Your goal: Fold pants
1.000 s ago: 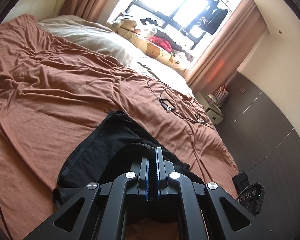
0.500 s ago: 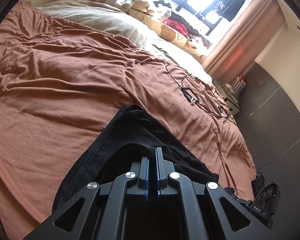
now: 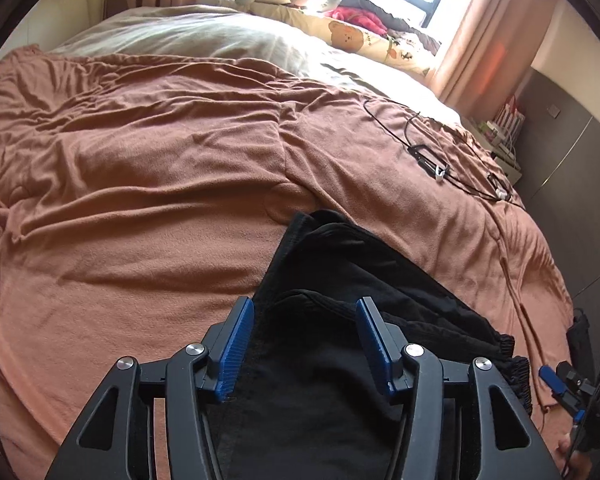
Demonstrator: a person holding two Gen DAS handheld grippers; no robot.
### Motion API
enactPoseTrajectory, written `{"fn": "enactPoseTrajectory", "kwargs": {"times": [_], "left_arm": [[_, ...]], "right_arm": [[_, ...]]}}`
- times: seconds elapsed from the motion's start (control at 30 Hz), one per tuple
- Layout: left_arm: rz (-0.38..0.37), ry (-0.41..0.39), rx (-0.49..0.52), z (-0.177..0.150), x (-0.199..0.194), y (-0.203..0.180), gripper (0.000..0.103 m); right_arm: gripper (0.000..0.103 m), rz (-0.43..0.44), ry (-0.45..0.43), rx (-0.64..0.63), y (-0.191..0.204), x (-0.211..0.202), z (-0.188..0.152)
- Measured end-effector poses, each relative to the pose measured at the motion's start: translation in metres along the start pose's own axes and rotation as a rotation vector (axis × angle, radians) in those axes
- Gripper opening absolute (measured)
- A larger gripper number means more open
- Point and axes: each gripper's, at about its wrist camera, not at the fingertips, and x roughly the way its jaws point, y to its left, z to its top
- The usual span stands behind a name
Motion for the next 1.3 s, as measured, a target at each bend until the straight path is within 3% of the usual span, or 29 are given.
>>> {"fn": "enactPoseTrajectory", "kwargs": {"times": [0.27,0.53,0.7,0.93,1.0,1.07,1.13,1.2,1.3], "left_arm": [[0.056,0.103,0.268,0.005,0.025,-0.019,0.057],[0.074,0.201,0.493,-0.005,0.069,-0.039,0.057],[0.101,0.245,0.527,-0.009,0.098,-0.038,0.057],[0.102,0.241,0.517,-0.002,0.115,-0.033,0.057],[0.092,0.232,0.523,-0.001,0.114,-0.034,0.051],[0.086,0.238,0.53,-0.002,0.115,-0.036,0.021],[0.095,0.233,0.539,-0.002,0.113,-0.038,0.01],[0.089,0.198,0.534,0.002,0.104,-0.038,0.008],[0.075,0.149,0.503,0.015,0.089,-0.038,0.008]], "right_arm": [[0.06,-0.161,0.036,-0.126,0.016,0.004,-0.005],[0.06,-0.204,0.089,-0.176,0.02,0.024,-0.003],[0.06,-0.229,0.106,-0.198,0.016,0.035,-0.002],[0.06,-0.251,0.115,-0.229,0.016,0.047,-0.002],[0.049,-0.249,0.112,-0.241,0.017,0.047,-0.002],[0.031,-0.24,0.118,-0.253,0.019,0.048,-0.003],[0.021,-0.259,0.115,-0.275,0.021,0.048,-0.004],[0.011,-0.271,0.101,-0.293,0.022,0.044,-0.004],[0.008,-0.242,0.078,-0.279,0.023,0.037,-0.001]]}}
